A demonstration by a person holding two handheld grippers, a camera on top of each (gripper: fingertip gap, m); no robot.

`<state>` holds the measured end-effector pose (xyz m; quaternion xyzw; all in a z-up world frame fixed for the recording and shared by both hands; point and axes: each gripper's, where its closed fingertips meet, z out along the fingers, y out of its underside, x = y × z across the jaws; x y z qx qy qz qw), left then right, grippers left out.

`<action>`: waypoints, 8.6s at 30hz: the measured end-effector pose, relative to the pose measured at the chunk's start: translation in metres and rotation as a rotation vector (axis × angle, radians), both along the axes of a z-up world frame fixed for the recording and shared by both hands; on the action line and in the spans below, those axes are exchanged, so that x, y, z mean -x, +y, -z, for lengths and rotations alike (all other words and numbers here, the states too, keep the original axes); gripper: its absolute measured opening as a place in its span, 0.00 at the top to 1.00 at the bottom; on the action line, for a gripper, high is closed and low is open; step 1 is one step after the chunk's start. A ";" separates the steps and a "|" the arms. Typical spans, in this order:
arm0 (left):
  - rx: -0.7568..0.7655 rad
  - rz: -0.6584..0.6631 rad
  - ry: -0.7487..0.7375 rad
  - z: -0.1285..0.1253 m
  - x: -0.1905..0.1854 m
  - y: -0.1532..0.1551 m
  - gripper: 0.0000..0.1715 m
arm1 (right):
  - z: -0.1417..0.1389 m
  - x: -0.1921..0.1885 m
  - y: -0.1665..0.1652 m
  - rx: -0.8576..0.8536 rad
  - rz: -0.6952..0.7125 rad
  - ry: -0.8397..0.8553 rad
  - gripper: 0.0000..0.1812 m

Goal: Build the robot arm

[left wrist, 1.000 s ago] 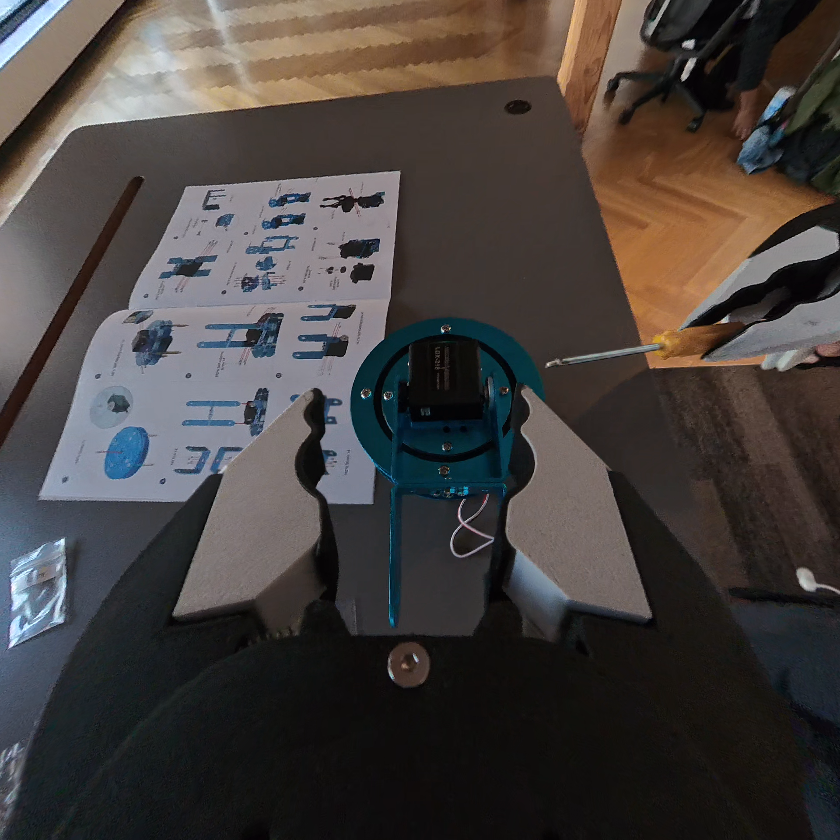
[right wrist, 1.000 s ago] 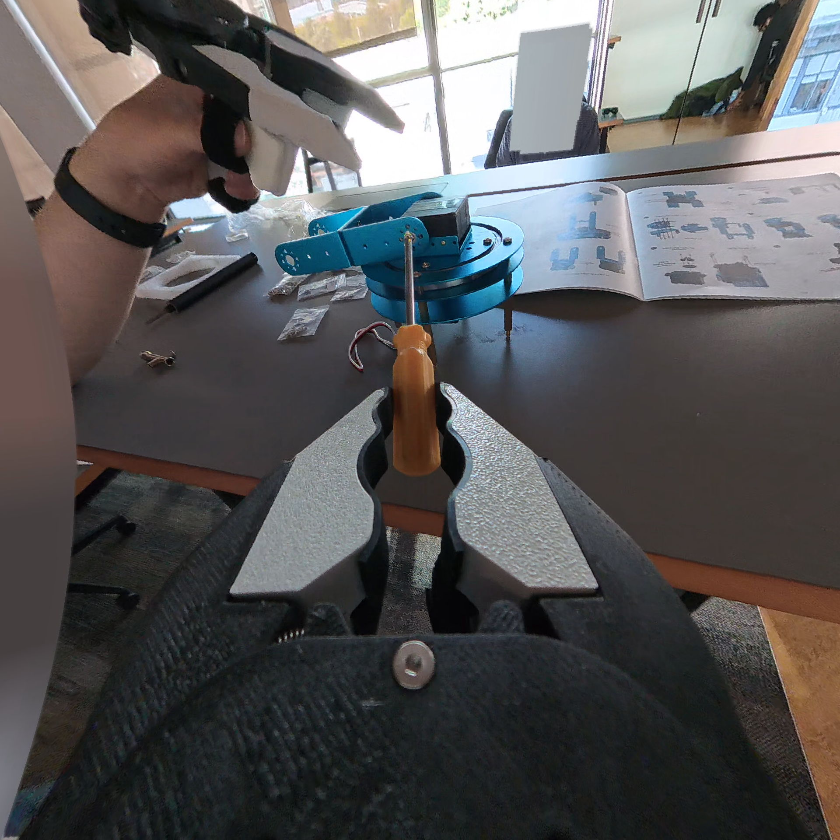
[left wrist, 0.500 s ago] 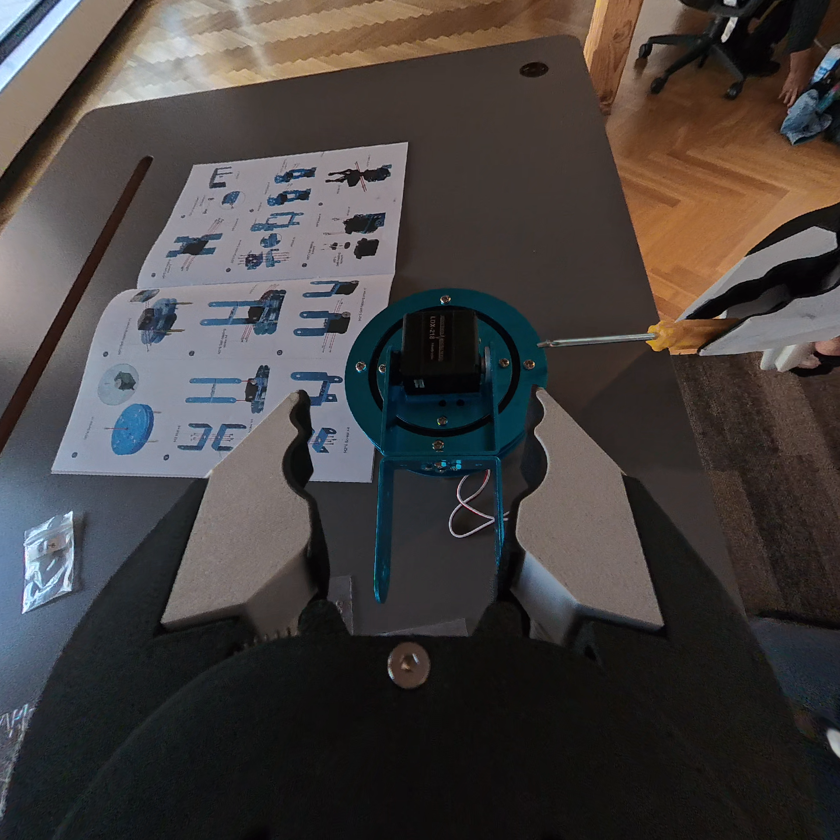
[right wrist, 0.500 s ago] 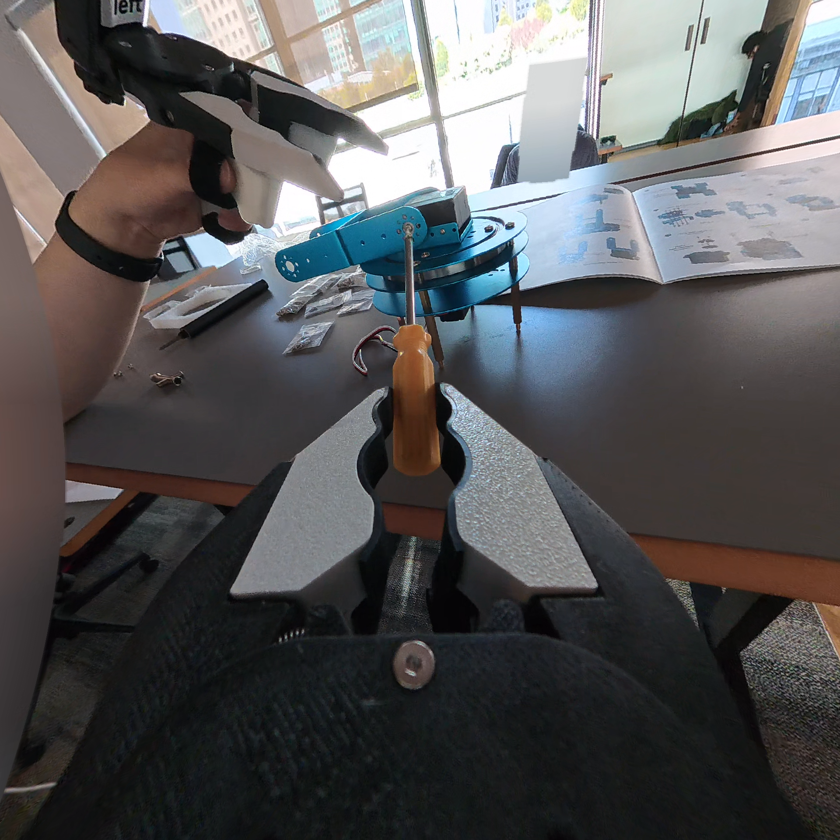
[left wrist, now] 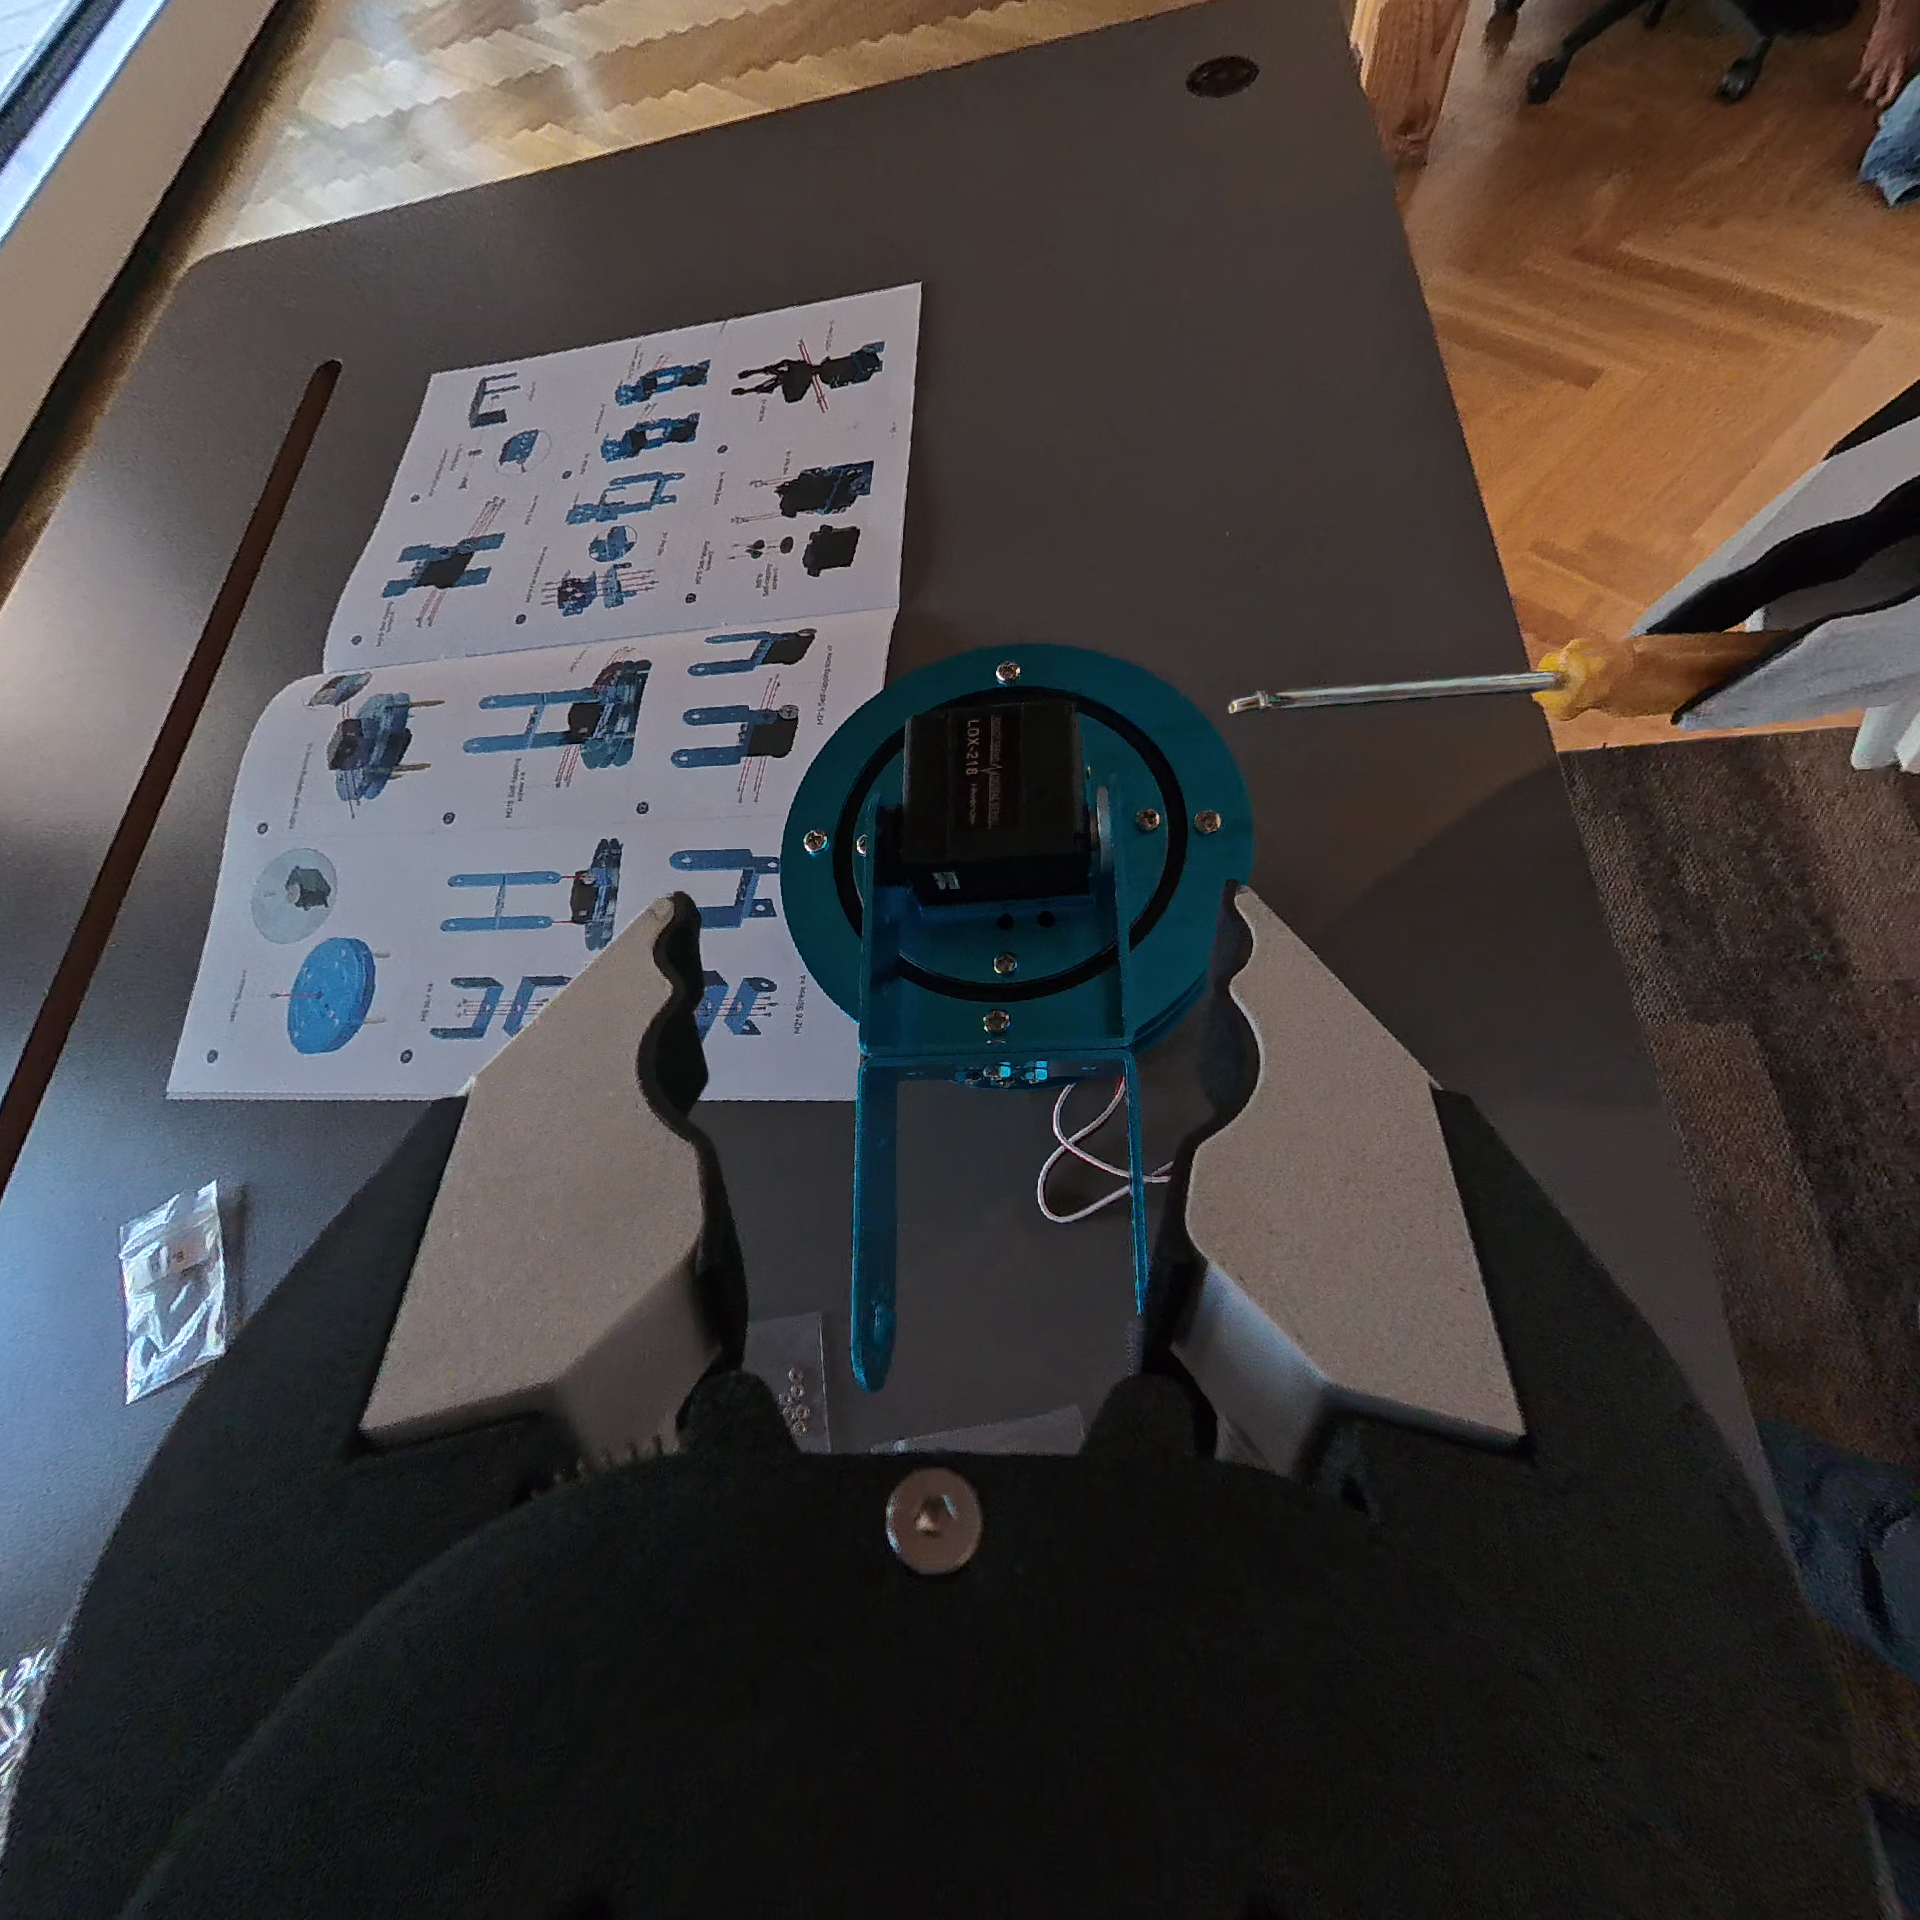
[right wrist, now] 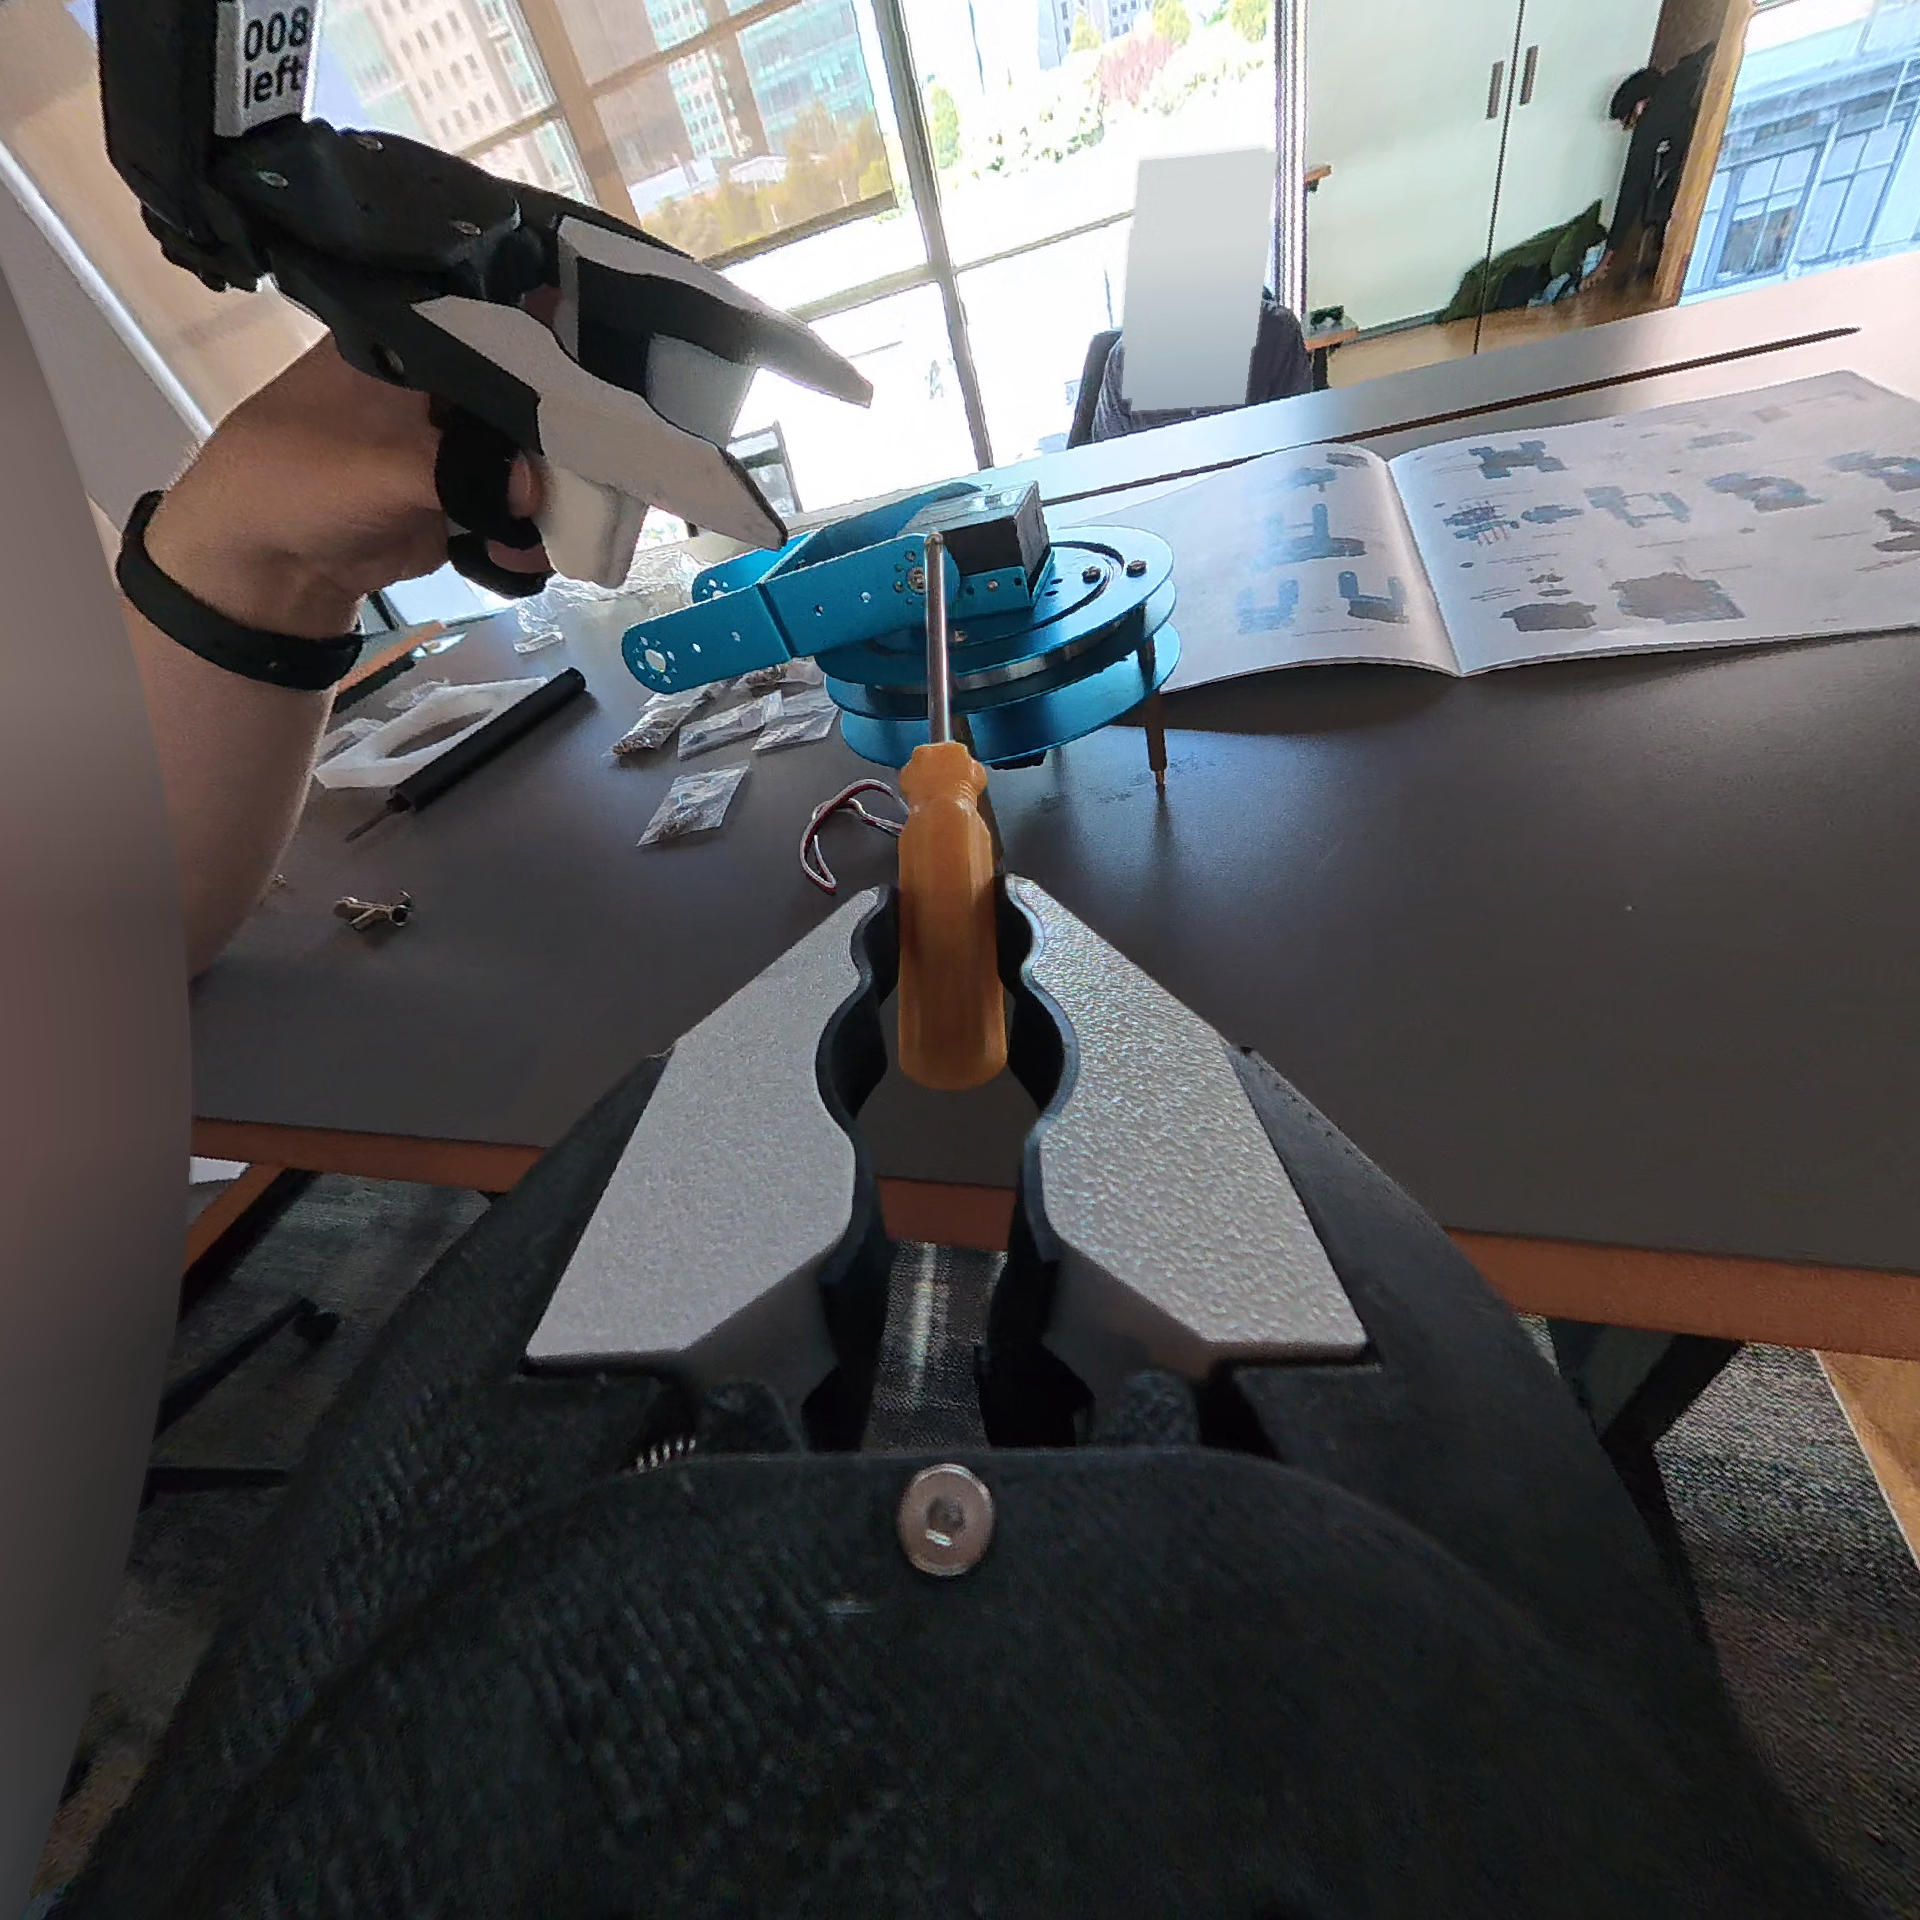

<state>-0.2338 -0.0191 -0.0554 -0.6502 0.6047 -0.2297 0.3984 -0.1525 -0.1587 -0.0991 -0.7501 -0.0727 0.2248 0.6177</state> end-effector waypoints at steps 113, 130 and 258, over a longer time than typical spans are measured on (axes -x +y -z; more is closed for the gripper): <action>0.079 0.064 0.221 0.035 0.000 -0.002 0.63 | 0.015 0.046 0.015 0.388 -0.068 0.385 0.91; 0.073 0.072 0.223 0.036 0.000 0.001 0.63 | 0.009 0.054 0.015 0.532 -0.247 1.086 0.91; -0.743 -0.662 0.092 0.059 -0.071 -0.051 0.60 | -0.005 -0.127 0.053 0.899 -0.833 0.594 0.91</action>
